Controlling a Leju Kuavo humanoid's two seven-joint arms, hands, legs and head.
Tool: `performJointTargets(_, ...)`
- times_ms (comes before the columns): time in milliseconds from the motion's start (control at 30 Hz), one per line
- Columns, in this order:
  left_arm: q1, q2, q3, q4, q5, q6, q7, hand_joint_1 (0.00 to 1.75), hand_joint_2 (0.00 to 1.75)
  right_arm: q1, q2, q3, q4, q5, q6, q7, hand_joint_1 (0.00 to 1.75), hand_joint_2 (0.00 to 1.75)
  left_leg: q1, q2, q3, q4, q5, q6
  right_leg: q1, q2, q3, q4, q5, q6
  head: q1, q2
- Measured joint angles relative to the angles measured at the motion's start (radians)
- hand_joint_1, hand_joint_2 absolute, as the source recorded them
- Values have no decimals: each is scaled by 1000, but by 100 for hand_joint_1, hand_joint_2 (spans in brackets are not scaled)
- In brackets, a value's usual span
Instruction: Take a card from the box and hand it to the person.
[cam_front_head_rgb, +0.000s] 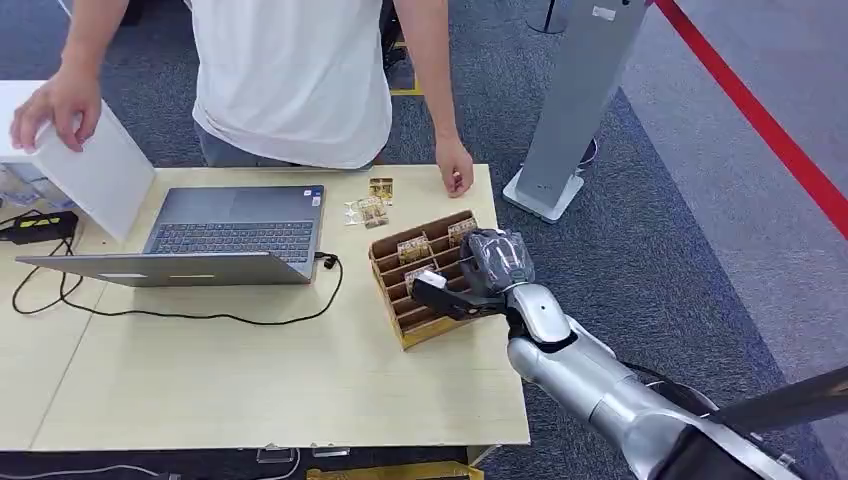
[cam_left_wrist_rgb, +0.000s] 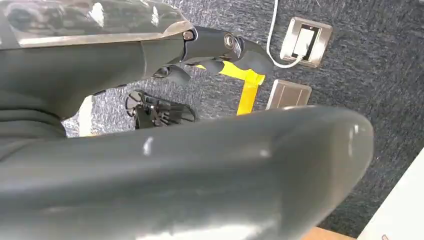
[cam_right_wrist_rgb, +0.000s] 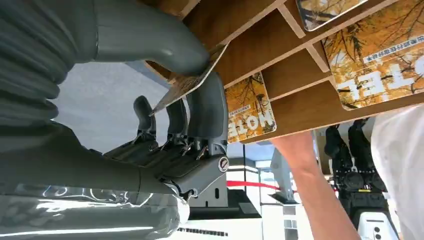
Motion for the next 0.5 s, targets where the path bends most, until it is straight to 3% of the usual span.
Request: performJointTargets(500,0,0,0,0,0,-15,-16,0,0,-1,0,2,0,-2,-2,-2,131,175,0,0,0,0,0,0,0,0,0,0,0,0,0,0)
